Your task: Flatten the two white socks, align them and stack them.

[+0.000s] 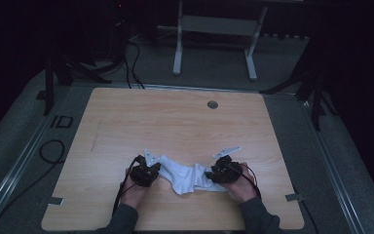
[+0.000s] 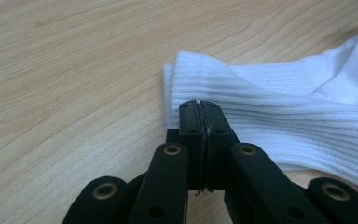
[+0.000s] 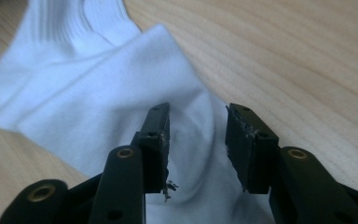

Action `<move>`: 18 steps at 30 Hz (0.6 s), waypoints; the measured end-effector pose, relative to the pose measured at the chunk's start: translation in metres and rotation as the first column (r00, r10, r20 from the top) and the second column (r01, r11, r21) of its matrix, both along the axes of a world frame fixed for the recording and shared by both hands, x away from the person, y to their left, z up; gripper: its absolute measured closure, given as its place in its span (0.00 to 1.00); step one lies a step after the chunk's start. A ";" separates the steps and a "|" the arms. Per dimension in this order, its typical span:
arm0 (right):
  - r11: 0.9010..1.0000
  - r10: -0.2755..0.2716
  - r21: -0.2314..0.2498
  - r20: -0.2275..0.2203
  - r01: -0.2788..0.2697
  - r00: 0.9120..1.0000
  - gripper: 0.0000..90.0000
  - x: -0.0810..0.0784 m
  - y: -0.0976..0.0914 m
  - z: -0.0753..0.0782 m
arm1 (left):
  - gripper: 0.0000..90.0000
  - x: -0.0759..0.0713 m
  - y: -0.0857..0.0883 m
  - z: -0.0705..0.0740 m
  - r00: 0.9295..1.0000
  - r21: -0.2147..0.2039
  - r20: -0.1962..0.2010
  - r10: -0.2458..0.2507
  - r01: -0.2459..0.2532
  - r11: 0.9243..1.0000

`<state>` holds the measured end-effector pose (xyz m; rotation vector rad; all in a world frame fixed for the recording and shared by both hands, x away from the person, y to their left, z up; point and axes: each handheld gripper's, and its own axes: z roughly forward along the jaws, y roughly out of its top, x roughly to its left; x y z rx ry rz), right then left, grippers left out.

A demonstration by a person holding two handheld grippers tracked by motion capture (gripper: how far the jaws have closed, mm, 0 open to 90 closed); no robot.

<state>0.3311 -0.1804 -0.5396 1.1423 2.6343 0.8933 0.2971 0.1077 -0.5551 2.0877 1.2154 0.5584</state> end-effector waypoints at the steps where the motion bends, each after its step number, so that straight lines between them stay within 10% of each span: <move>1: 1.000 -0.002 -0.006 -0.002 0.002 1.000 0.69 0.000 0.000 -0.002 | 0.98 0.000 0.000 0.000 1.000 0.000 0.000 -0.001 0.001 1.000; 8: 1.000 0.009 0.003 0.019 -0.009 1.000 0.93 -0.005 -0.002 0.001 | 0.98 0.000 0.000 0.000 1.000 0.002 0.001 0.000 0.000 1.000; 18: 0.999 -0.001 0.052 0.067 -0.002 0.998 0.96 -0.021 -0.021 0.022 | 0.98 0.000 0.000 0.000 1.000 0.002 0.000 0.000 0.000 1.000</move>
